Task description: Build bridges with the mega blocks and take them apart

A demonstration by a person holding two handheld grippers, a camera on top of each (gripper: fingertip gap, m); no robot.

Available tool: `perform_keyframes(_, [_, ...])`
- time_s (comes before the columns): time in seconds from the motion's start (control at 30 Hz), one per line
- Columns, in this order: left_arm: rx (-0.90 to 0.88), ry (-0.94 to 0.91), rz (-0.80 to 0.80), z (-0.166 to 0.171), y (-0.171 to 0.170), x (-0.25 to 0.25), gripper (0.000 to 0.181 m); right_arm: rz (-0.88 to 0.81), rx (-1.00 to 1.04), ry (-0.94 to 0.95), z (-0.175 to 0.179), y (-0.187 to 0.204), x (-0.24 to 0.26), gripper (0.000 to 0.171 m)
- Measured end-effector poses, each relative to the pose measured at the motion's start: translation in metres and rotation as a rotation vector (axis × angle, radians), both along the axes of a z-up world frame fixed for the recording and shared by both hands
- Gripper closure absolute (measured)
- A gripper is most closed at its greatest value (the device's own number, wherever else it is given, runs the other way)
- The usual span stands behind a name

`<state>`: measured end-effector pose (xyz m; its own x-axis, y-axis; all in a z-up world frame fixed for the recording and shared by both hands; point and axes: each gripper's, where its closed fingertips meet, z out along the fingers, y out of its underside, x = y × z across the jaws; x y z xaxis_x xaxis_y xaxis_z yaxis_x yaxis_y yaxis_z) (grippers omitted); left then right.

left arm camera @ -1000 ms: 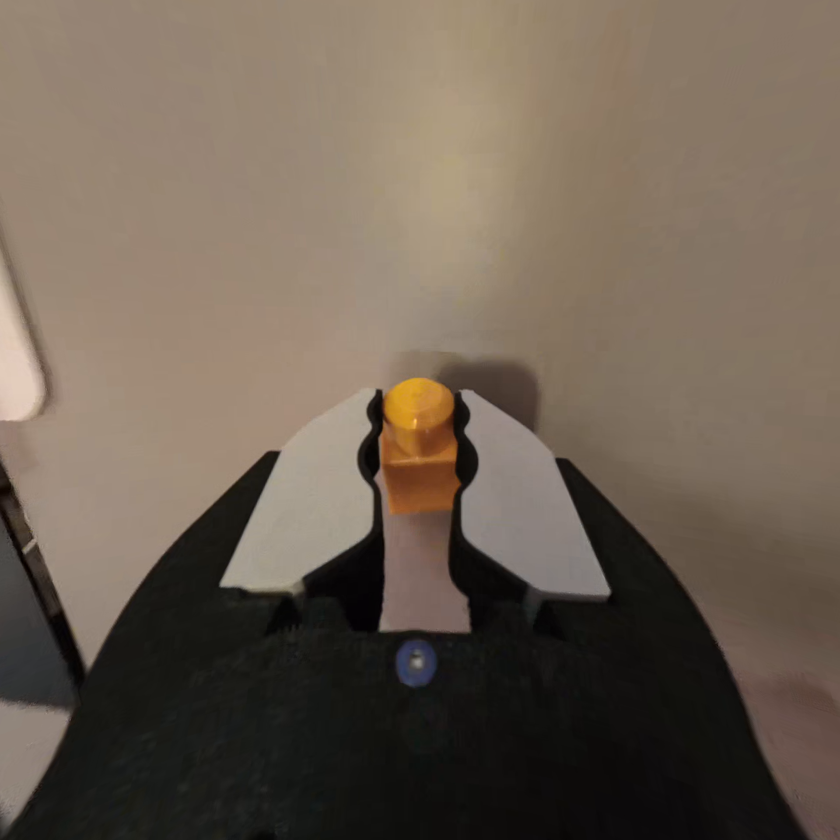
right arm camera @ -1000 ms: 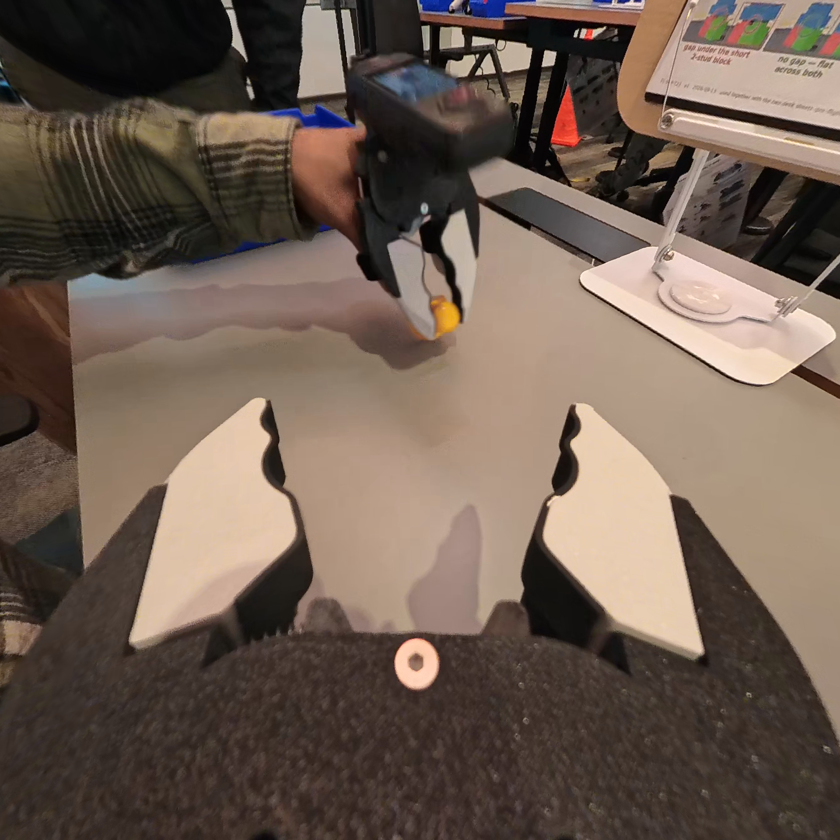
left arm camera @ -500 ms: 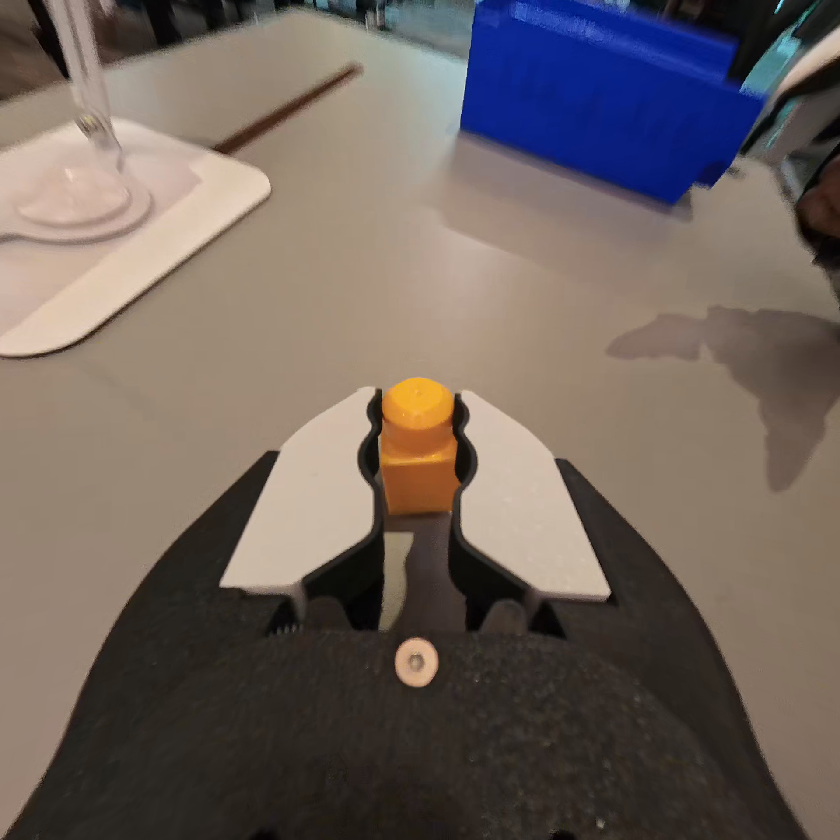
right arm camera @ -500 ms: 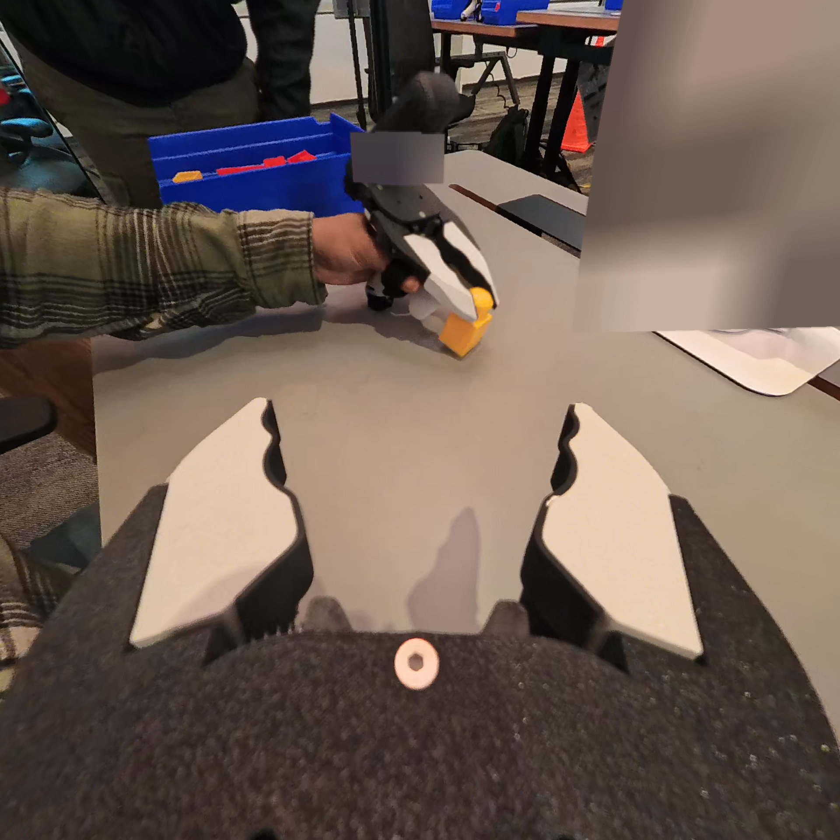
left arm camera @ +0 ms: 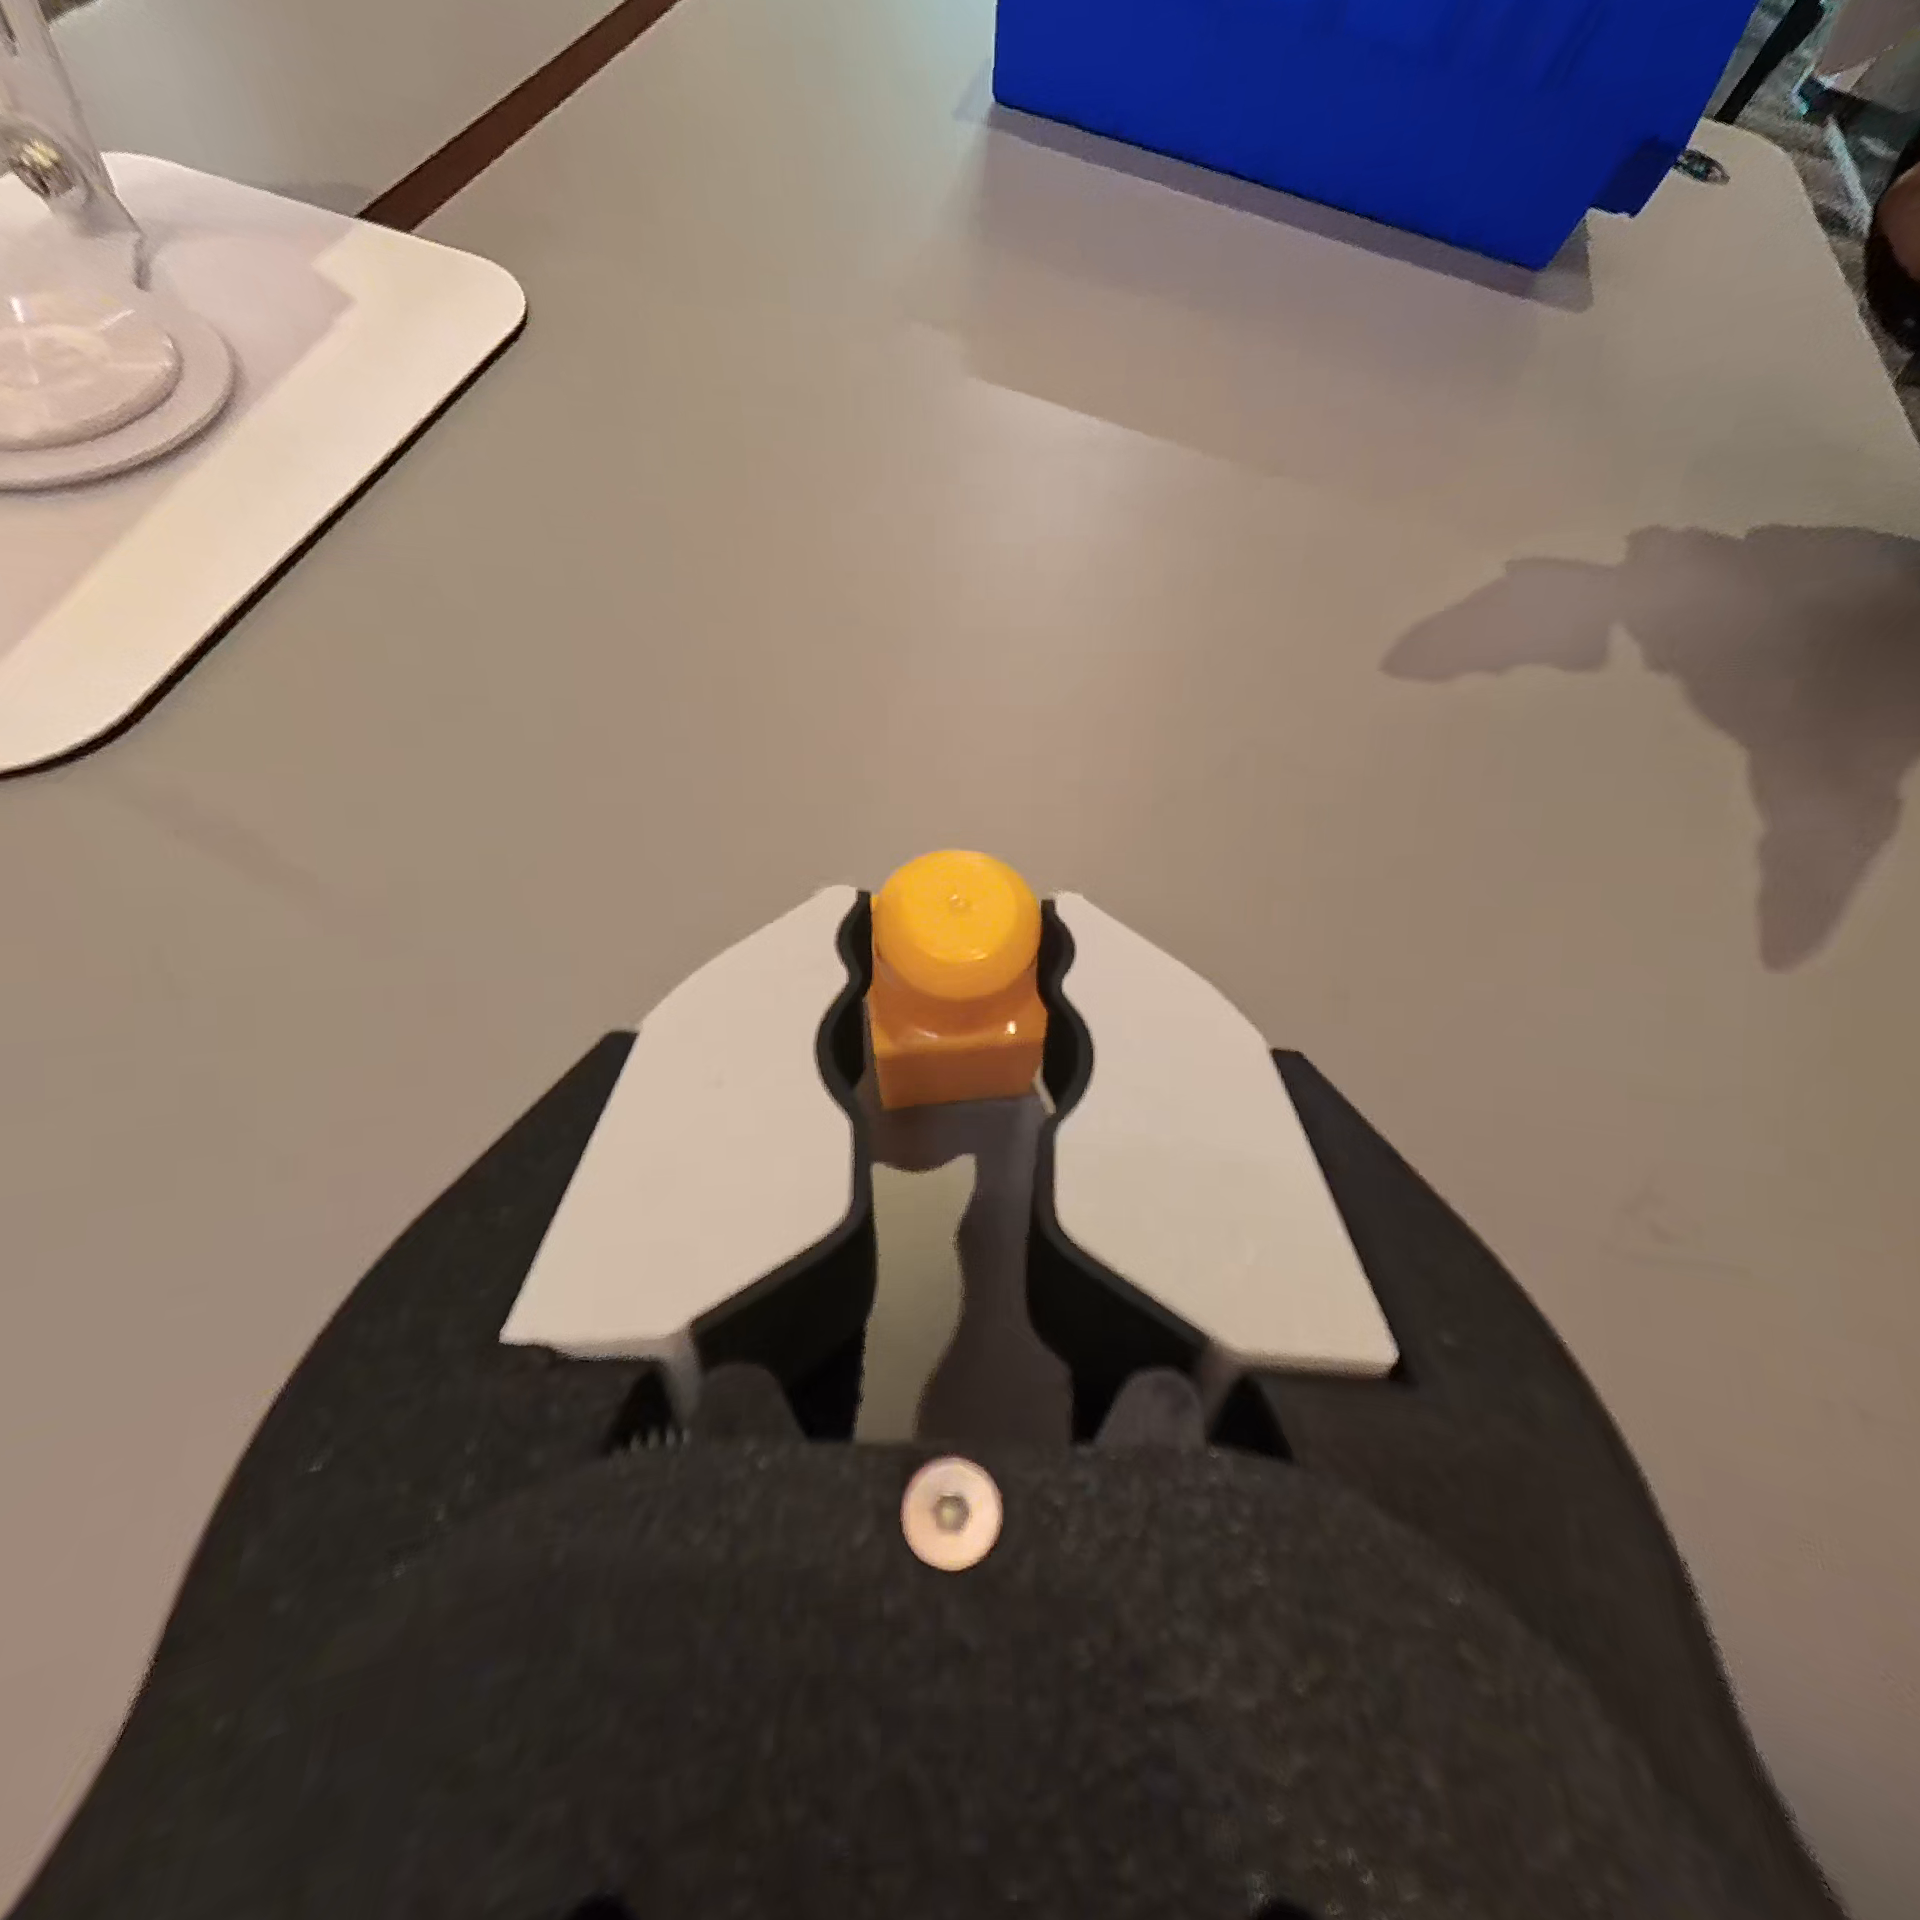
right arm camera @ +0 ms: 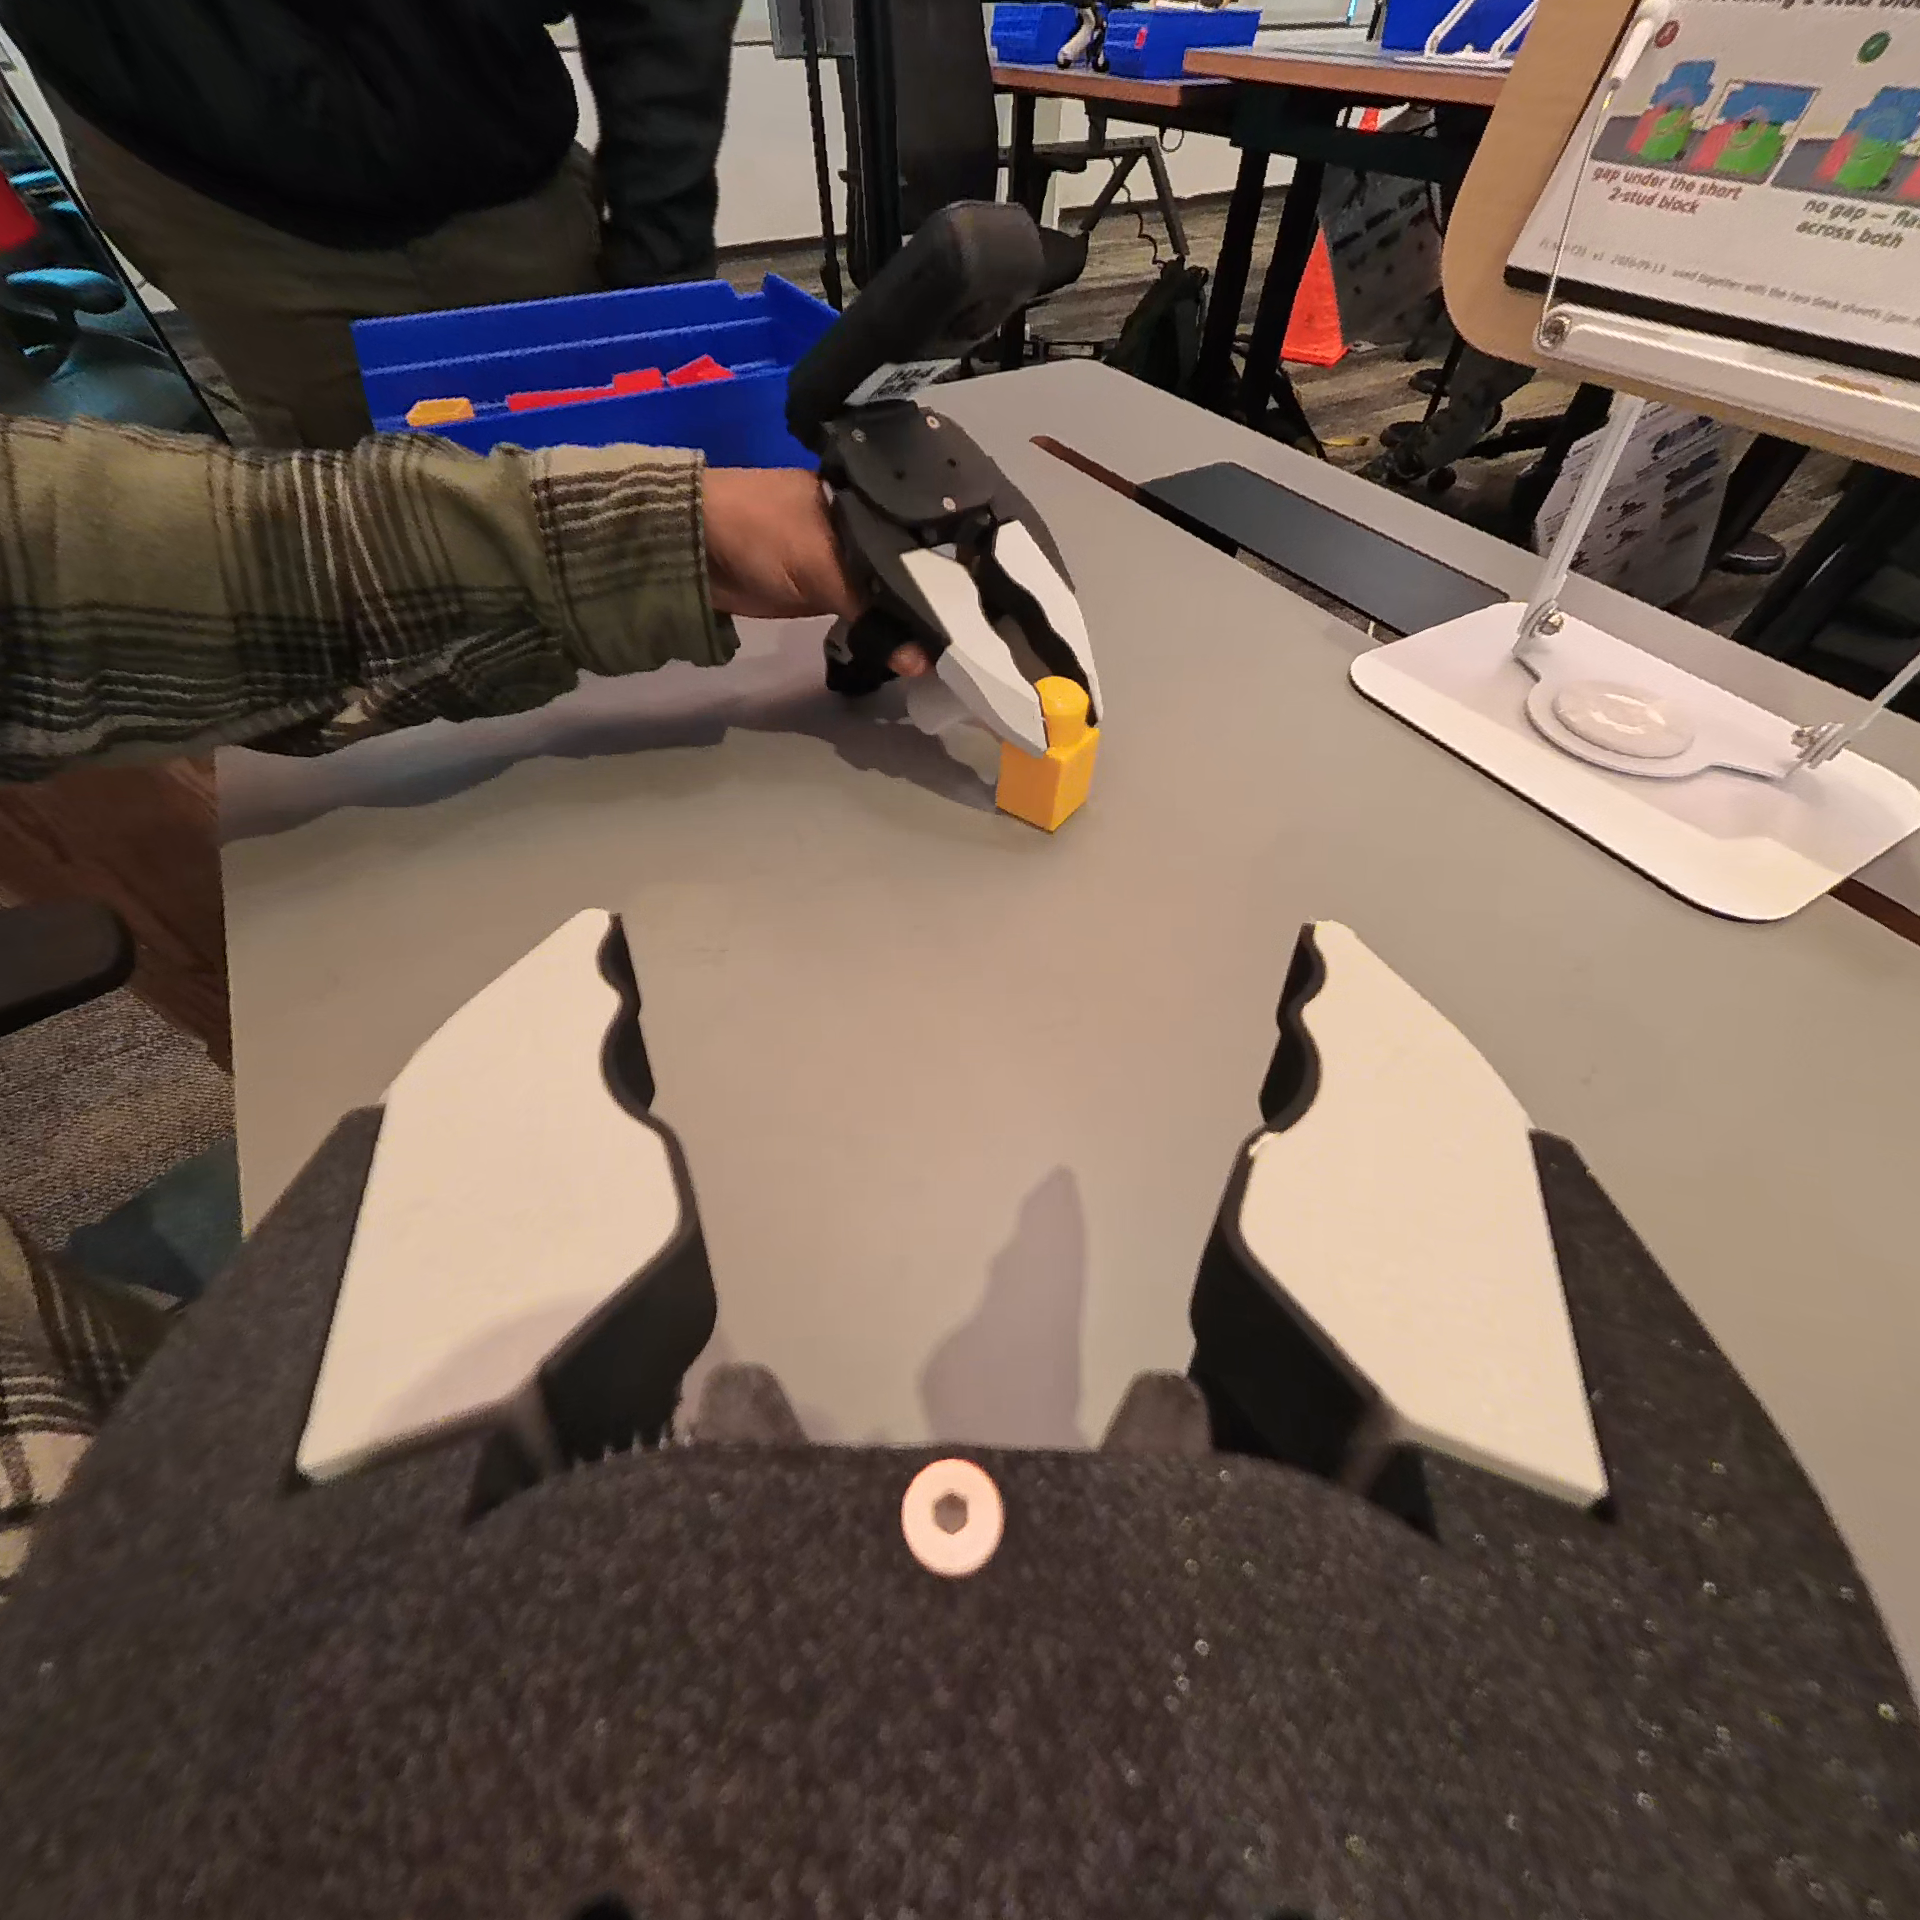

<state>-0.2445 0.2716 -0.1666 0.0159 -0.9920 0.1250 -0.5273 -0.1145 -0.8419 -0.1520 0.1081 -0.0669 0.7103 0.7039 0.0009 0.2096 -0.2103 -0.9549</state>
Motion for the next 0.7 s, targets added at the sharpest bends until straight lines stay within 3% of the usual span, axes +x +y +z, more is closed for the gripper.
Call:
perform_keyframes(0.23, [0.001, 0.031, -0.005, 0.000, 0.000, 0.002, 0.151, -0.003, 0.011, -0.003, 0.004, -0.002, 0.001, 0.055])
perform_keyframes(0.5, [-0.014, 0.065, -0.249, 0.000, -0.022, 0.004, 0.151, -0.002, 0.020, -0.007, 0.007, -0.005, 0.001, 0.055])
perform_keyframes(0.7, [-0.084, 0.023, -0.305, 0.001, -0.022, 0.003, 0.151, -0.013, 0.034, -0.001, 0.013, -0.007, 0.005, 0.055])
